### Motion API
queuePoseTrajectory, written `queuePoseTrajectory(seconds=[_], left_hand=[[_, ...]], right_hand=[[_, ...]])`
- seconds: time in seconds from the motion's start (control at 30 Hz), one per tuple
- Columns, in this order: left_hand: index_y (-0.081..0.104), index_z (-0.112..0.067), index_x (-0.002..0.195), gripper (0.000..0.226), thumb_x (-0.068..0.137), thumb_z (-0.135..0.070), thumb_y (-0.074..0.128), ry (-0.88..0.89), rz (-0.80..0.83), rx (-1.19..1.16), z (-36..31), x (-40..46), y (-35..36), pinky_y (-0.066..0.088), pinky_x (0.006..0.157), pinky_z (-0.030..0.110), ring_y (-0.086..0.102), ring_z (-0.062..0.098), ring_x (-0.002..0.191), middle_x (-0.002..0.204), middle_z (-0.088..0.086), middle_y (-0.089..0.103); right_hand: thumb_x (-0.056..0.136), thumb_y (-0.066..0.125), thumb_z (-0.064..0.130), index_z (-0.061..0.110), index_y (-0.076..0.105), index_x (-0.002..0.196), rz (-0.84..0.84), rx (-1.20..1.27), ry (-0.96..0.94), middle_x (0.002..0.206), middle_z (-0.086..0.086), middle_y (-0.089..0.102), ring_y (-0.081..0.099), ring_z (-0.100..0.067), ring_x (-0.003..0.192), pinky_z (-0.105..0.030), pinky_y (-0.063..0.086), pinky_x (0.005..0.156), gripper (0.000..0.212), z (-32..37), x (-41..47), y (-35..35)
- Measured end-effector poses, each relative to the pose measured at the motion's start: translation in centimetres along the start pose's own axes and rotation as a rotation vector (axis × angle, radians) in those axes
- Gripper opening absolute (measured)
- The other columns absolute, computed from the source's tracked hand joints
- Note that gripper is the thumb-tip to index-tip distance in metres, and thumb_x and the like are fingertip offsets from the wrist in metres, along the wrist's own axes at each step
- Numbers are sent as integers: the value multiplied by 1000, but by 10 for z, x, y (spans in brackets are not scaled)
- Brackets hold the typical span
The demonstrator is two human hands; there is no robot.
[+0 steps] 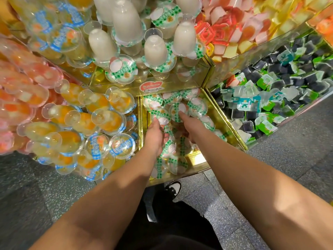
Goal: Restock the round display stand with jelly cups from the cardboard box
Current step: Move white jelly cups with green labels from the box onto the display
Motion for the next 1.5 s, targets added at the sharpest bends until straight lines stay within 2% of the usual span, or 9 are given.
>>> queuePoseTrajectory(seconds=[0.2, 0.4, 0.47, 0.67, 0.8, 1.03, 1.13, 1.33, 1.5], left_hand=[[56, -14, 112, 49, 99, -57, 39, -29, 59, 2, -10, -15, -3, 48, 64, 29, 65, 22, 86, 116, 5, 62], [58, -14, 116, 35, 97, -43, 55, -57, 102, 76, -21, -50, -13, 46, 49, 25, 60, 24, 74, 104, 9, 57], [57, -10, 120, 32, 98, -34, 56, -69, 190, 124, -26, -69, -22, 42, 45, 23, 58, 24, 71, 101, 10, 54], [51, -16, 82, 16, 98, -15, 48, 176, 371, 322, -73, -142, -102, 39, 44, 21, 55, 15, 53, 79, 3, 53], [54, -20, 81, 18, 99, -22, 50, 440, 364, 512, -117, -178, -214, 39, 56, 23, 55, 12, 59, 82, -2, 60], [70, -15, 102, 36, 82, -41, 55, 678, -2, 831, -194, -208, -455, 50, 87, 29, 64, 23, 102, 111, 9, 70], [64, -24, 95, 13, 94, -33, 55, 691, -200, 849, -212, -217, -548, 42, 71, 27, 60, 19, 93, 104, 2, 68], [60, -27, 97, 14, 98, -33, 48, 675, -422, 845, -239, -214, -675, 37, 52, 26, 54, 10, 65, 86, -4, 64], [60, -22, 99, 16, 99, -30, 47, 615, -505, 910, -265, -189, -742, 39, 63, 28, 57, 13, 75, 96, -1, 62]], right_hand=[[44, 69, 83, 11, 58, 130, 14, -2, -24, 118, -9, 67, 64, -33, 108, -51, 52, 96, 113, -16, 20, -12], [91, 64, 46, 12, 57, 117, -35, -83, -103, 100, -10, 67, 64, -20, 87, -29, 52, 70, 43, -4, -62, -22], [91, 64, 43, 11, 58, 117, -65, -165, -146, 102, -10, 66, 64, -21, 92, -31, 52, 73, 41, -5, -85, -22], [86, 61, 51, 10, 63, 114, -232, -409, -386, 112, -10, 70, 66, -28, 103, -42, 51, 92, 49, 7, -170, 18], [93, 58, 45, 14, 69, 102, -278, -550, -562, 109, -8, 72, 64, -27, 104, -29, 47, 85, 34, 14, -254, 103], [94, 57, 41, 12, 65, 95, -59, -757, -817, 98, -11, 69, 60, -27, 89, -34, 41, 71, 30, 27, -334, 299], [97, 52, 42, 12, 65, 102, 17, -906, -893, 106, -12, 67, 61, -29, 100, -31, 39, 72, 32, 36, -355, 381], [96, 53, 38, 23, 55, 83, 186, -1072, -1012, 73, 8, 51, 51, -17, 79, -27, 33, 58, 20, 47, -376, 520], [94, 55, 45, 20, 62, 89, 316, -1122, -1027, 90, 4, 63, 59, -17, 92, -29, 39, 72, 26, 64, -357, 620]])
Point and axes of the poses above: each hand's wrist, its own x-axis towards the middle knuckle, its own y-axis out of the palm, z = x × y, the point moved 2 cm from there along x, towards the middle knuckle
